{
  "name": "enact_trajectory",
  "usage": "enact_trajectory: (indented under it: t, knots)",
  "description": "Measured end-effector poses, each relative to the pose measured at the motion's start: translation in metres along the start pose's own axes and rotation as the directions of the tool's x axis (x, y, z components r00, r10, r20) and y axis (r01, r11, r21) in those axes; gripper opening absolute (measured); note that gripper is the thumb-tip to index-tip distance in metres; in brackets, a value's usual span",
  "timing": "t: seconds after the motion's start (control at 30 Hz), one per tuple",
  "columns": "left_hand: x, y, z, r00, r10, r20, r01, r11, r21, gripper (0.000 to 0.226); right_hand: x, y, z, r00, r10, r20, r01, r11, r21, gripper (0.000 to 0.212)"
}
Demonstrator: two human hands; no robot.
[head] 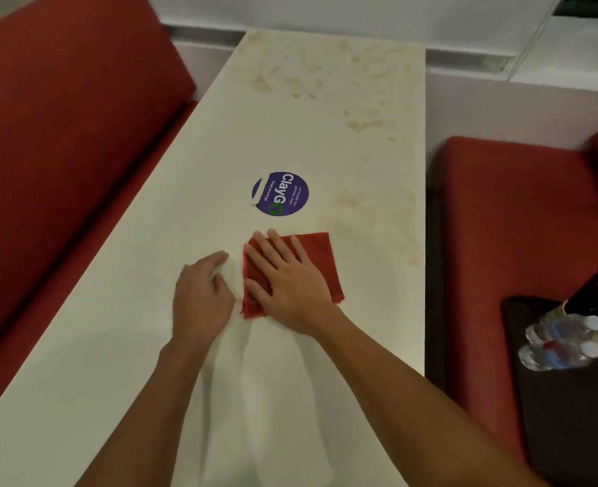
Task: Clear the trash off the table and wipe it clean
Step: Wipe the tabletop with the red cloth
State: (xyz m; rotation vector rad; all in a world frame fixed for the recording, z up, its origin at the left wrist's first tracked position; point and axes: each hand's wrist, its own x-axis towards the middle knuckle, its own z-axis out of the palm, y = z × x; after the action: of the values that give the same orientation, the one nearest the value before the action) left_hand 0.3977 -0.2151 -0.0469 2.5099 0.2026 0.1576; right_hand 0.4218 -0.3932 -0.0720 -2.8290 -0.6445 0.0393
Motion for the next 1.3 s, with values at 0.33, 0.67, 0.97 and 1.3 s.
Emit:
enact_trajectory:
  t: [0.33,0.67,0.97,1.3]
  knots:
    - [0.007,0.012,-0.001,0.996,-0.081,0.026,0.082,0.996,-0.046,0.047,0.028,0.036,-0.009,0.975,0.223,-0.015,-0.222,0.975,0.022,0.070]
    - [0.004,0.063,0.036,0.998,0.055,0.013,-0.055,0.998,0.009,0.041,-0.082,0.069,-0.028,0.973,0.221,0.070,-0.223,0.974,0.030,0.075]
    - [0.037,0.103,0.105,0.971,0.219,0.092,-0.218,0.976,-0.013,0.050,-0.069,0.156,-0.042,0.862,0.505,-0.046,-0.504,0.863,0.027,0.074]
    - [0.039,0.109,0.108,0.978,0.185,0.092,-0.189,0.981,0.037,0.054,-0.113,0.114,-0.034,0.850,0.526,-0.033,-0.527,0.850,-0.022,0.072]
